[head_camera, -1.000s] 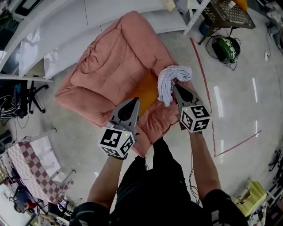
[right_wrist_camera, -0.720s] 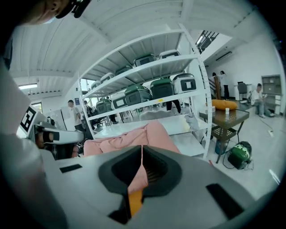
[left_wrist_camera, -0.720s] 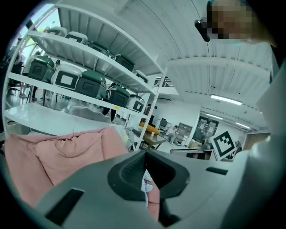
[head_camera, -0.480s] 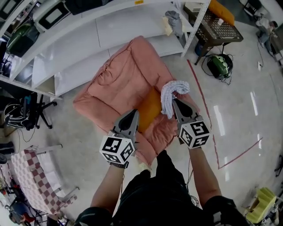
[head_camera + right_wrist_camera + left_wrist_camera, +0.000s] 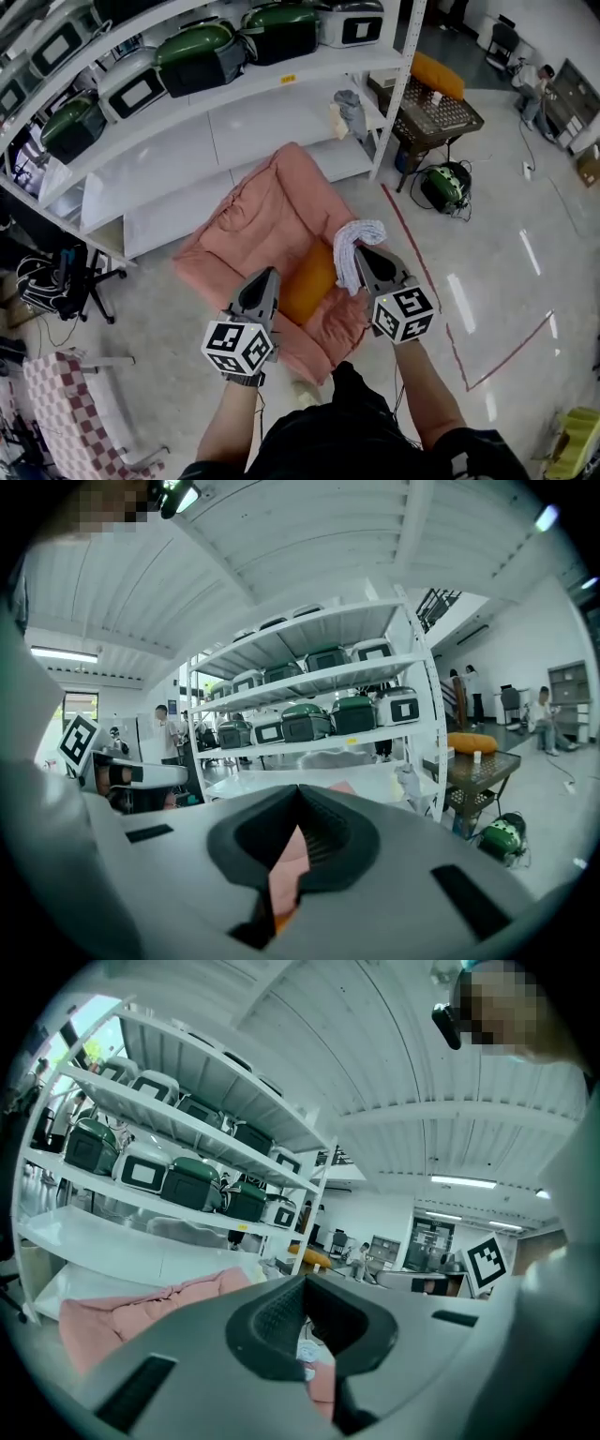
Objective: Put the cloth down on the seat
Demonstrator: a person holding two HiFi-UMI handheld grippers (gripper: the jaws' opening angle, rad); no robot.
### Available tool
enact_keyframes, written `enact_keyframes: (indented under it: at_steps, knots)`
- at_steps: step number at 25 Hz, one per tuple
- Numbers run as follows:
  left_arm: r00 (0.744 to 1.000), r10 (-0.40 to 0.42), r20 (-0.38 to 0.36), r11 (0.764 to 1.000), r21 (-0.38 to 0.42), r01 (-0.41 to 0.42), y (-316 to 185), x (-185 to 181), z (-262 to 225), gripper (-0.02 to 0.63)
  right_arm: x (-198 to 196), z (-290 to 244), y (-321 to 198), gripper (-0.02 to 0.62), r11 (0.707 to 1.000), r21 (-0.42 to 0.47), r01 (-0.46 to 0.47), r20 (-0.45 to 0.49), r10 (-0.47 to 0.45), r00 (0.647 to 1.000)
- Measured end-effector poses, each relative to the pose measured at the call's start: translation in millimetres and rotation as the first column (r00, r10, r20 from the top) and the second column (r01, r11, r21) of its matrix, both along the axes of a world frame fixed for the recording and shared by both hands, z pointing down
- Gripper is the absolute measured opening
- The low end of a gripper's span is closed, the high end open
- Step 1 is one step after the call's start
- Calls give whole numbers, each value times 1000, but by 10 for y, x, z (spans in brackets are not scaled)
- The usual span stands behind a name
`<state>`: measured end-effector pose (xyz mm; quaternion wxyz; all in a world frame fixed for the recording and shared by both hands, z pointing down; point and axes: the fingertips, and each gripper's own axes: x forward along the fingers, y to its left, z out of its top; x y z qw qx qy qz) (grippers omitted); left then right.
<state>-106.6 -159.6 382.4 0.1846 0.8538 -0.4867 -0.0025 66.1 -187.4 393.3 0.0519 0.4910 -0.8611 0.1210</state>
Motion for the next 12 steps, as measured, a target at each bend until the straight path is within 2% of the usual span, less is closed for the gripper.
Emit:
enact_keyframes:
  at_steps: [12]
  knots:
    - [1000, -12, -4, 995, 100, 12, 410, -184, -758, 6, -18, -807, 414, 5, 991, 133, -2, 3, 2, 1000]
